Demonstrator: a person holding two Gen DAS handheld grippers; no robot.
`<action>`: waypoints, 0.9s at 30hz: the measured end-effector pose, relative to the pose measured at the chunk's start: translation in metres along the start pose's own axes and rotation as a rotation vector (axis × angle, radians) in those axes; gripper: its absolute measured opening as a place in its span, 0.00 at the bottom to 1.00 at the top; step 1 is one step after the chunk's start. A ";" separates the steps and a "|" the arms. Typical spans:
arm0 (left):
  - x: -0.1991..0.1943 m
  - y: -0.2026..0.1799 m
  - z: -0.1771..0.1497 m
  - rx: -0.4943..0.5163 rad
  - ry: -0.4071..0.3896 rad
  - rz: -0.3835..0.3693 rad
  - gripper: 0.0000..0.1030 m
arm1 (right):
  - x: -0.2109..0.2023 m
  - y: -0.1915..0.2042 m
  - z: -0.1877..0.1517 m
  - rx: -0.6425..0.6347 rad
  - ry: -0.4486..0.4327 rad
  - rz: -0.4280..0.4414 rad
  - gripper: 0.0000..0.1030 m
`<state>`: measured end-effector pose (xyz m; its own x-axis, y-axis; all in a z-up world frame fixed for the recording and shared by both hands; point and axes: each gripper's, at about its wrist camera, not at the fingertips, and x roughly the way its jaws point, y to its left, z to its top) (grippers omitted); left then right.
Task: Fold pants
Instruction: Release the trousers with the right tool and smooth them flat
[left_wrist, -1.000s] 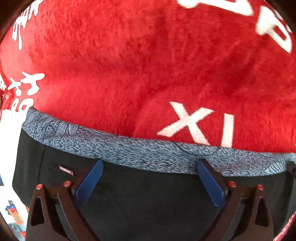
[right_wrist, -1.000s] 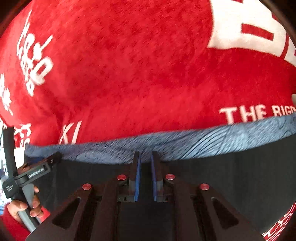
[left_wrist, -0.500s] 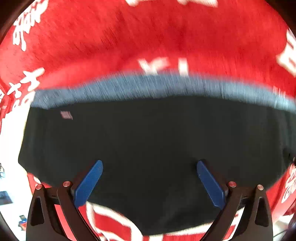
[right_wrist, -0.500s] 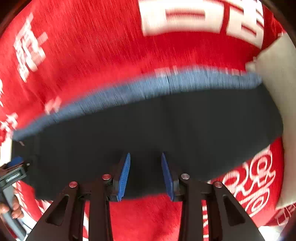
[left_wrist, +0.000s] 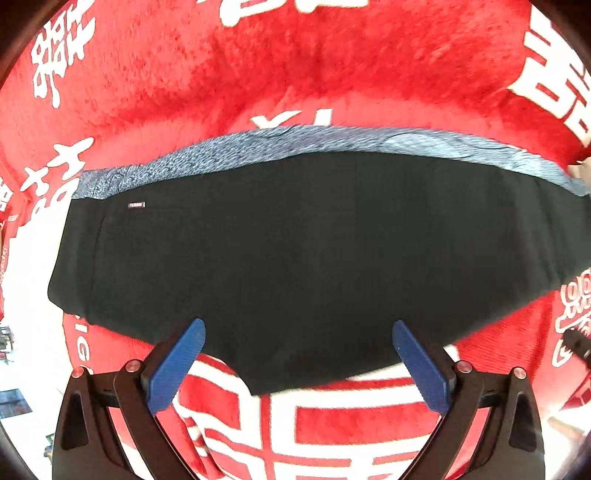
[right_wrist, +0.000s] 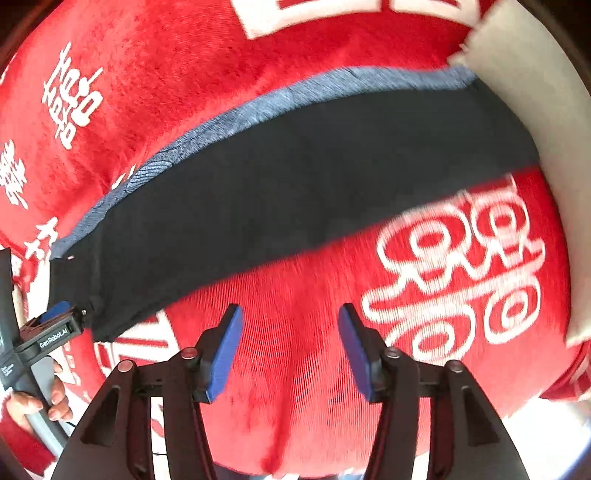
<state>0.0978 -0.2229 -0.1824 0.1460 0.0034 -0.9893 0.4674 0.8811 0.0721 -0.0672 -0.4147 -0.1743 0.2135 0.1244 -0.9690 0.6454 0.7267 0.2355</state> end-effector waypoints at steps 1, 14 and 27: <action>-0.008 -0.005 -0.005 0.003 -0.006 -0.005 1.00 | -0.003 -0.005 -0.006 0.016 0.005 0.007 0.56; -0.036 -0.084 -0.020 0.094 -0.010 -0.039 1.00 | -0.025 -0.062 -0.053 0.161 0.018 0.064 0.62; -0.027 -0.154 -0.026 0.197 0.030 -0.042 1.00 | -0.019 -0.102 -0.044 0.204 0.030 0.059 0.69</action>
<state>-0.0013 -0.3462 -0.1701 0.0979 -0.0150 -0.9951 0.6345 0.7712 0.0508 -0.1695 -0.4617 -0.1832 0.2352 0.1853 -0.9541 0.7678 0.5665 0.2992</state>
